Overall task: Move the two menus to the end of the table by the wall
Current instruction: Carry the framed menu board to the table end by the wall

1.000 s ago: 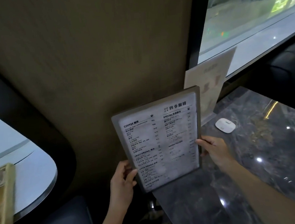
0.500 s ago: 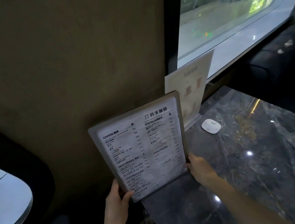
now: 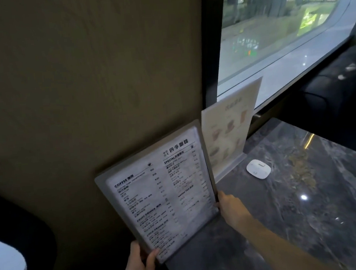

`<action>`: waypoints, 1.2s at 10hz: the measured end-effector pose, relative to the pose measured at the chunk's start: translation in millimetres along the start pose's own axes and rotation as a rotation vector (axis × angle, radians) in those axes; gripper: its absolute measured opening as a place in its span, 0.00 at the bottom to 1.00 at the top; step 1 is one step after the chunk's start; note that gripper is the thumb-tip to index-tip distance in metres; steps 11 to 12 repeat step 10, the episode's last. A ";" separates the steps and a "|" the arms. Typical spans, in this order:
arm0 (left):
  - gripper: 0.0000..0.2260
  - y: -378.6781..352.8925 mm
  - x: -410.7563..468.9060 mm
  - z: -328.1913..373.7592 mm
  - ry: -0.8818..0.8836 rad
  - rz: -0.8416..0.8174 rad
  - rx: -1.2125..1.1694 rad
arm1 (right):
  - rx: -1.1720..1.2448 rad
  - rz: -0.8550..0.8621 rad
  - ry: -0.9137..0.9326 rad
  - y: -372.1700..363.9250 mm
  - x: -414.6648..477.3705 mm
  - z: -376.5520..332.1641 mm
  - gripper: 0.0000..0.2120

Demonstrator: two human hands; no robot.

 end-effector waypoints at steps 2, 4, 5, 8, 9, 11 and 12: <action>0.14 -8.6 14.8 -9.0 0.035 -0.024 -0.099 | -0.023 0.017 0.019 8.3 15.3 -10.1 0.11; 0.17 -10.3 15.5 -11.8 0.034 -0.021 -0.115 | 0.004 0.016 0.023 7.2 20.6 -6.9 0.10; 0.17 -10.5 15.3 -9.0 -0.012 -0.033 -0.098 | 0.020 0.013 0.034 7.4 20.8 -6.9 0.10; 0.16 -12.0 12.8 -1.9 -0.067 -0.094 -0.083 | 0.073 0.027 0.030 11.3 11.6 -6.5 0.10; 0.18 -12.5 14.0 -0.4 -0.095 -0.091 -0.065 | 0.099 0.022 0.007 10.2 9.0 -4.5 0.11; 0.20 -3.6 7.5 5.5 -0.107 0.003 -0.034 | 0.101 0.051 0.015 9.2 4.0 -6.4 0.13; 0.20 -3.6 7.5 5.5 -0.107 0.003 -0.034 | 0.101 0.051 0.015 9.2 4.0 -6.4 0.13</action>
Point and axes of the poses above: each hand's wrist, its own x-axis towards the middle knuckle, its own y-axis out of the back of the hand, z = x × y, the point moved 9 cm from there along x, towards the middle knuckle, and after that the axes turned 1 degree about y, right-handed, at the moved point
